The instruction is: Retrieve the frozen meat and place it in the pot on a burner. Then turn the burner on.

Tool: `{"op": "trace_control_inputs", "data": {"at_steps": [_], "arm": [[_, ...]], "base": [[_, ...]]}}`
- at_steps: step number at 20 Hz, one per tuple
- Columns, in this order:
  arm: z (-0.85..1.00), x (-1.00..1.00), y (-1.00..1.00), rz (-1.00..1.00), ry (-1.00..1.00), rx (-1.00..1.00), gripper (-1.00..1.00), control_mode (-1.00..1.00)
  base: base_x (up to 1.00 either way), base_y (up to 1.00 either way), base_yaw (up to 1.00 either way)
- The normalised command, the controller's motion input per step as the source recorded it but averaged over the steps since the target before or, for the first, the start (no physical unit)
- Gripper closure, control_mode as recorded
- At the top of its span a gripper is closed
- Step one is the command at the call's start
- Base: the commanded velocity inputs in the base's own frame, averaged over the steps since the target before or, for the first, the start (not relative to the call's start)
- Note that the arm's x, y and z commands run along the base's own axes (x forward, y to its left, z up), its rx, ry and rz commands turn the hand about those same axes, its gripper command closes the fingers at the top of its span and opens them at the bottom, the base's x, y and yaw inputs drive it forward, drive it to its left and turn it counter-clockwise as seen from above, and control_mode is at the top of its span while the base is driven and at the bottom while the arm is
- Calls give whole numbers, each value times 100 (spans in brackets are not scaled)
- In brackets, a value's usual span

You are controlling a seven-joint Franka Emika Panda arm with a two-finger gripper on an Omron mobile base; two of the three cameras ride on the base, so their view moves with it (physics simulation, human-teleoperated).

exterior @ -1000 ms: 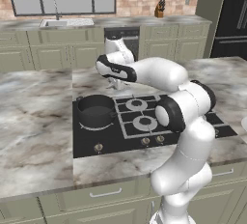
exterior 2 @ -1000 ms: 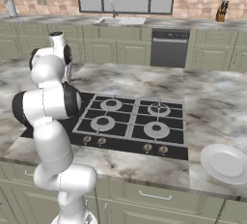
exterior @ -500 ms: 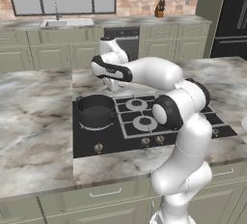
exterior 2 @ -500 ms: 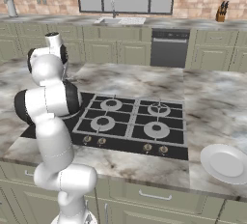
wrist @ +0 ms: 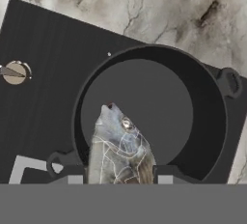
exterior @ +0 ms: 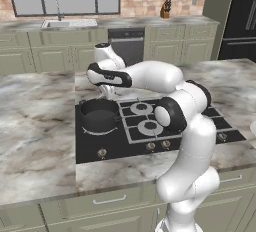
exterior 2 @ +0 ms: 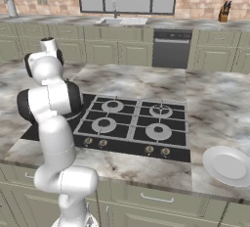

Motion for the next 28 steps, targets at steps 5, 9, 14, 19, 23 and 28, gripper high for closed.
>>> {"op": "trace_control_inputs", "data": {"at_steps": [5,9,14,19,23,28], "arm": [[-29,1,34,0,2,-1,100,-100],[-33,7,28,0,1,-1,100,-100],[-28,15,20,0,0,0,100,-100],[-9,25,0,0,4,0,100,-100],[-15,26,0,0,3,0,100,-100],[-19,21,1,0,1,0,100,-100]], "base": [[0,0,0],[0,0,0],[0,0,0],[0,0,0],[0,0,0],[0,0,0]]}}
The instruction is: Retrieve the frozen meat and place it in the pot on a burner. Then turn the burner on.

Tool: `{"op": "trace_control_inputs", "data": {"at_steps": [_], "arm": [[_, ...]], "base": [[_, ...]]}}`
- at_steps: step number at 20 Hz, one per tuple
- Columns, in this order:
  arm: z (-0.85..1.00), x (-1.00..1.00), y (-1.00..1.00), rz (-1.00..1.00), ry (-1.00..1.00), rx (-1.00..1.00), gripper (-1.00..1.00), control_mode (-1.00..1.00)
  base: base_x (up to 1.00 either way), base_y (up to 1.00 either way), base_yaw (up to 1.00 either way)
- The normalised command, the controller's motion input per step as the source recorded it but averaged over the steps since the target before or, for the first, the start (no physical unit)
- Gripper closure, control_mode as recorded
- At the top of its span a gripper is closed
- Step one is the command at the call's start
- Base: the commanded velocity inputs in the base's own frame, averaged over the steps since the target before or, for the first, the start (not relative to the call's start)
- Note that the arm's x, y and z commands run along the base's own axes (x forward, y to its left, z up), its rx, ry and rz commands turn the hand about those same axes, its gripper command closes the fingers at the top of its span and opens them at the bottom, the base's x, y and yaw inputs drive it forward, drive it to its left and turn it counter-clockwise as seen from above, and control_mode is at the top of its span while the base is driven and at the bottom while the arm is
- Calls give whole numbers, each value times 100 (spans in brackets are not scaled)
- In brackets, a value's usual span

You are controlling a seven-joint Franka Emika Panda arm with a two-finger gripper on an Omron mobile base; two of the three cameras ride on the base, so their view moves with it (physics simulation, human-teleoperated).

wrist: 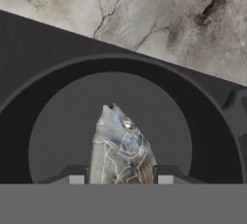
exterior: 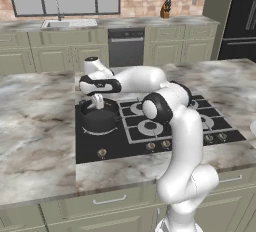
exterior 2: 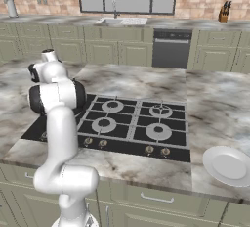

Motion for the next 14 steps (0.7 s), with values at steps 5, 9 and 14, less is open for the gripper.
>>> {"op": "trace_control_inputs", "data": {"at_steps": [5,9,14], "arm": [[-11,18,4,0,0,0,100,-100],[-8,14,2,0,0,0,100,-100],[-12,9,1,0,0,0,100,-100]], "base": [[0,0,0],[0,0,0],[0,0,0]]}}
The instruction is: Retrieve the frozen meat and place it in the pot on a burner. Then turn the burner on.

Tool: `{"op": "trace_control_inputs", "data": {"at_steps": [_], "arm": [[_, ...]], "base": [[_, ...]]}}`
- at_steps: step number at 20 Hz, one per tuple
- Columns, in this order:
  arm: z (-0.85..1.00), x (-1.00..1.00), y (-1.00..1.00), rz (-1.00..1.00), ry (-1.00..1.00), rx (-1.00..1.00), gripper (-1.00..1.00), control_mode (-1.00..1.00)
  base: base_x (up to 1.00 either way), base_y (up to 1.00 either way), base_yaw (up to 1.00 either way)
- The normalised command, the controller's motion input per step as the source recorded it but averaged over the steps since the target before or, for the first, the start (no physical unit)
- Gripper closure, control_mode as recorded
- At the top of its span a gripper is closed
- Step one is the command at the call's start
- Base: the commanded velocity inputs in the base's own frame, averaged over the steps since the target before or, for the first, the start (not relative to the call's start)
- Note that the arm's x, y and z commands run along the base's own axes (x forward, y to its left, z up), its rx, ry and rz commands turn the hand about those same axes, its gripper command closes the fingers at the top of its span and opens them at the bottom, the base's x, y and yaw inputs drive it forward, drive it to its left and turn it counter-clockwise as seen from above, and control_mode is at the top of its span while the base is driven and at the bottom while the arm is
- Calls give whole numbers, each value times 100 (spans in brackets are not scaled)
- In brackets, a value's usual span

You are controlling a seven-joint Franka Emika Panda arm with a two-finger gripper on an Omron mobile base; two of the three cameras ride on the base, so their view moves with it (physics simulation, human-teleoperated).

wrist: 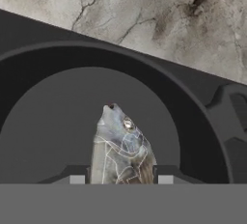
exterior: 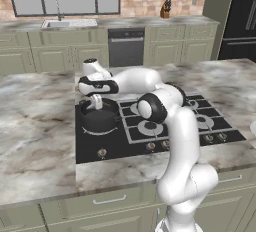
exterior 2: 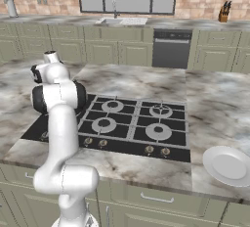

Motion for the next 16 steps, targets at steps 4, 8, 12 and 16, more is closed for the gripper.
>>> {"op": "trace_control_inputs", "data": {"at_steps": [4,8,12,16], "arm": [[-13,6,0,0,0,0,100,-100],[-15,1,0,0,0,0,100,-100],[-19,0,0,0,0,0,100,-100],[-20,0,0,0,0,0,100,-100]], "base": [[0,0,0],[0,0,0],[0,0,0],[0,0,0]]}}
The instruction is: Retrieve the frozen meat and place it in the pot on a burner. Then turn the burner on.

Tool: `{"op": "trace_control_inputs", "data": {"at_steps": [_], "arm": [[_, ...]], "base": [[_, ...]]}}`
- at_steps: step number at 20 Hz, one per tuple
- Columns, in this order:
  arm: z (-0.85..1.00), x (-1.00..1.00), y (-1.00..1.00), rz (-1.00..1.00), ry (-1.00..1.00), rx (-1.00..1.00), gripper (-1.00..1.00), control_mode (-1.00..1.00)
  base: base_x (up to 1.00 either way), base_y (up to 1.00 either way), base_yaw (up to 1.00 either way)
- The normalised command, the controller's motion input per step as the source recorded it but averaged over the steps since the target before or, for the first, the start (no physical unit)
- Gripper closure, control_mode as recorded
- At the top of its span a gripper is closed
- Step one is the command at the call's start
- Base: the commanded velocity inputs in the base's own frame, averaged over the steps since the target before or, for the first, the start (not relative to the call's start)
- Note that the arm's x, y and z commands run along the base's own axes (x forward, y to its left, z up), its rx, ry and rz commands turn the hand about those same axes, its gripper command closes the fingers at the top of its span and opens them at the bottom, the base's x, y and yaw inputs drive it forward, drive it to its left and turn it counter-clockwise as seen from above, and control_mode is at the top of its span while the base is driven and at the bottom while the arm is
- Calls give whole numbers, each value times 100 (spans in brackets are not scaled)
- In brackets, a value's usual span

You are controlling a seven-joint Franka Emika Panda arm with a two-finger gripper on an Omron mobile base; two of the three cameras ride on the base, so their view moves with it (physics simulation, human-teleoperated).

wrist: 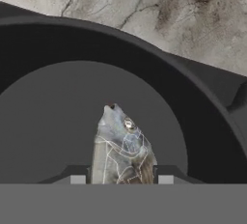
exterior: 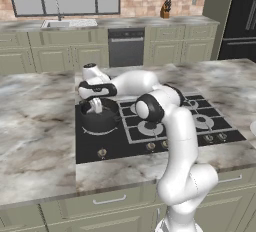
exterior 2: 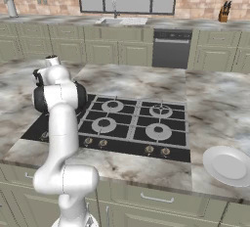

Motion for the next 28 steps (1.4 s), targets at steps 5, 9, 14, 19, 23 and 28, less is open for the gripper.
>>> {"op": "trace_control_inputs", "data": {"at_steps": [5,9,14,19,23,28], "arm": [[-12,2,0,0,0,0,100,-100],[-9,10,0,0,0,0,100,-100],[-17,15,0,0,0,0,100,-100],[-12,7,0,0,0,0,100,-100],[0,-1,0,0,0,0,100,-100],[3,-2,6,0,0,0,-100,-100]], "base": [[0,0,0],[0,0,0],[0,0,0],[0,0,0],[0,0,0],[0,0,0]]}}
